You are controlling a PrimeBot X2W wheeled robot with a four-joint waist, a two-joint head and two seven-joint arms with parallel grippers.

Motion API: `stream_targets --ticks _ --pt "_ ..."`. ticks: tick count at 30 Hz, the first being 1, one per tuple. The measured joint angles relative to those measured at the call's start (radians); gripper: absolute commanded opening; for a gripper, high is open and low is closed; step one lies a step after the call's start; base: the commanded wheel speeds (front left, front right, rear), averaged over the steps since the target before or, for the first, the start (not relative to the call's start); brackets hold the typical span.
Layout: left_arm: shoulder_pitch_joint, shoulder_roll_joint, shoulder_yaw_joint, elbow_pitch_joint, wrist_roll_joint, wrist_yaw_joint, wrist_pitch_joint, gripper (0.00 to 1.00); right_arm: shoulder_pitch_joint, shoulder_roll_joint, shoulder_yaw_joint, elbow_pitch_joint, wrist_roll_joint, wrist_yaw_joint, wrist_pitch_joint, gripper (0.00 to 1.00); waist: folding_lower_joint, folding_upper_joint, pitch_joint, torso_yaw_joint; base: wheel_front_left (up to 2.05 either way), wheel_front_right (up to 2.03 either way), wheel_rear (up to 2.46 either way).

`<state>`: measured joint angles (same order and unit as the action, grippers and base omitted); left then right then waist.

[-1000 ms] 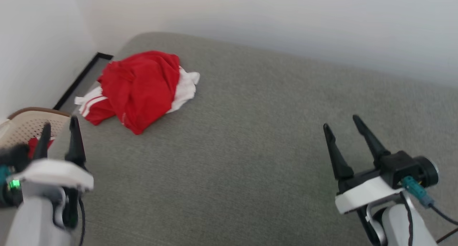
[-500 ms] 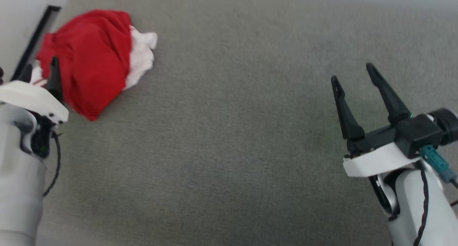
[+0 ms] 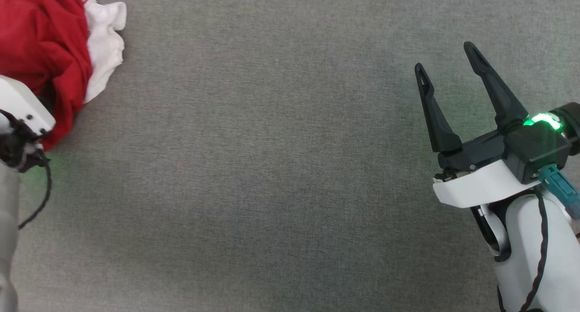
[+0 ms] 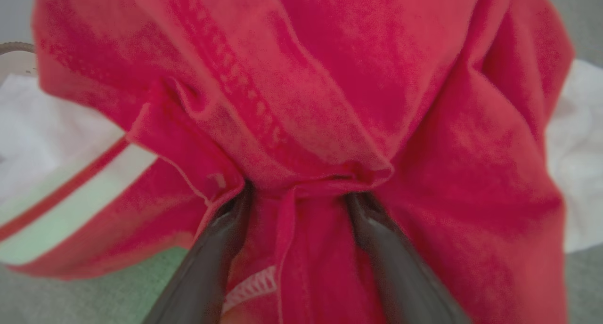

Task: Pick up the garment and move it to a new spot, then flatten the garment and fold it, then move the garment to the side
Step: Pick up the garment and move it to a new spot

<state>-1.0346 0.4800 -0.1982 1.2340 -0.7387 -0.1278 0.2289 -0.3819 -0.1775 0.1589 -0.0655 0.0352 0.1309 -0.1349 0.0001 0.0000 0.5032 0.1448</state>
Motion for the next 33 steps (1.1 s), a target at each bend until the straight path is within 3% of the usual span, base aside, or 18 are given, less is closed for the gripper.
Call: stream_targets --ticks 5,7,14,25,33 --pt "-0.027 0.016 -0.004 0.015 -0.024 0.001 0.095 1.00 -0.003 0.000 0.000 -0.018 0.000 0.000 0.009 1.00 0.0000 0.0000 0.023 -0.021 0.00 0.00 0.00" --pt "-0.029 0.021 -0.007 0.017 -0.028 0.001 0.104 0.00 -0.003 0.001 -0.001 -0.022 -0.002 0.000 0.012 1.00 0.0000 0.0000 0.022 -0.025 0.00 0.00 0.00" --pt "-0.009 0.014 -0.043 -0.009 -0.025 0.000 -0.008 0.00 0.024 0.008 -0.042 -0.021 -0.007 0.000 0.002 1.00 0.0000 0.0000 -0.018 -0.017 0.00 0.00 0.00" --pt "-0.033 0.088 -0.149 -0.104 0.022 0.000 -0.170 0.00 0.100 0.043 -0.095 0.018 0.001 0.000 -0.035 1.00 0.0000 0.0000 -0.164 0.022 0.00 0.00 0.00" --pt "-0.071 0.123 -0.226 -0.190 0.061 0.000 -0.211 0.00 0.143 0.072 -0.115 0.048 0.017 0.000 -0.066 1.00 0.0000 0.0000 -0.273 0.047 0.00 0.00 0.00"
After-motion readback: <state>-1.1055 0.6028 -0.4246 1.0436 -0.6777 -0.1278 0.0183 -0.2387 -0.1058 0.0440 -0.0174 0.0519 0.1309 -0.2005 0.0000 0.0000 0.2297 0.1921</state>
